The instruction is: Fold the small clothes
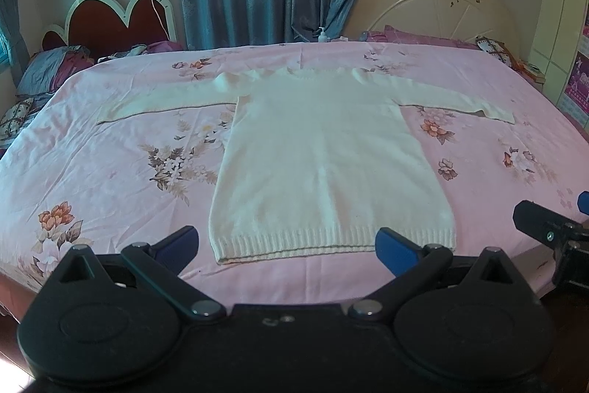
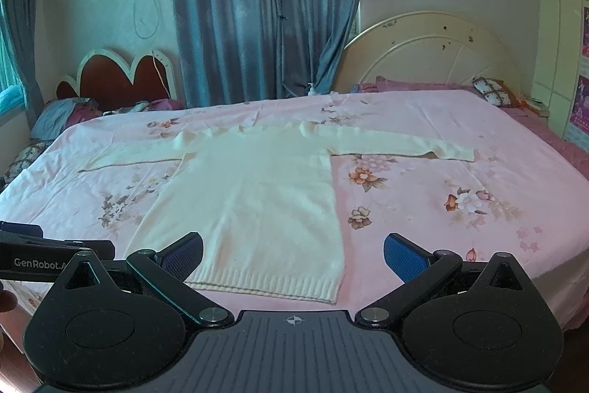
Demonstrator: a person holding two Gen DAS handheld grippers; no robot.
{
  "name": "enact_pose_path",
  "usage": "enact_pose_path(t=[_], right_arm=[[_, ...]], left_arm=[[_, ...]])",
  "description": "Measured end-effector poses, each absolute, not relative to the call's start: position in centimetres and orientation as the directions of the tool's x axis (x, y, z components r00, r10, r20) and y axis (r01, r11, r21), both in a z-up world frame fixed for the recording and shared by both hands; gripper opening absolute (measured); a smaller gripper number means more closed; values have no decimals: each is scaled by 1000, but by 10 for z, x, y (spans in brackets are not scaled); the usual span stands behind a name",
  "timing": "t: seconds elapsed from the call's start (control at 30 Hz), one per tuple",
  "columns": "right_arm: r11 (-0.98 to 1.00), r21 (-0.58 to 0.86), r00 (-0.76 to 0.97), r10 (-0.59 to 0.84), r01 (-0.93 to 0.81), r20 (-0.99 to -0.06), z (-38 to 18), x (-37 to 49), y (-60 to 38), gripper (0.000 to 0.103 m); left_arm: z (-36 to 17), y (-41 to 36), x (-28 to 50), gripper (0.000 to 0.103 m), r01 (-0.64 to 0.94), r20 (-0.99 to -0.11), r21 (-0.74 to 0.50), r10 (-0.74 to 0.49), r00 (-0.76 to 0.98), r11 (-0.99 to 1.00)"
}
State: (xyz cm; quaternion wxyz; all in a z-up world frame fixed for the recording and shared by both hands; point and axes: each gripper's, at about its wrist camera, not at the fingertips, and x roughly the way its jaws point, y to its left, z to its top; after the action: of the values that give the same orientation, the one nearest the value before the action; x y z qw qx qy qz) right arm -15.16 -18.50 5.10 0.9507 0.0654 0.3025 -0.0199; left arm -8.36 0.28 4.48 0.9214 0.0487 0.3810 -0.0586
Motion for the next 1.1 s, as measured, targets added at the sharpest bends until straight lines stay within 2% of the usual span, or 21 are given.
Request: enact_pose_path(t=[1.1], right_arm=[[988,120,821,-16,102,-570,52,-145,-195,103]], left_arm=[[40,-9,-78,102,149,-712,56,-65,699,987]])
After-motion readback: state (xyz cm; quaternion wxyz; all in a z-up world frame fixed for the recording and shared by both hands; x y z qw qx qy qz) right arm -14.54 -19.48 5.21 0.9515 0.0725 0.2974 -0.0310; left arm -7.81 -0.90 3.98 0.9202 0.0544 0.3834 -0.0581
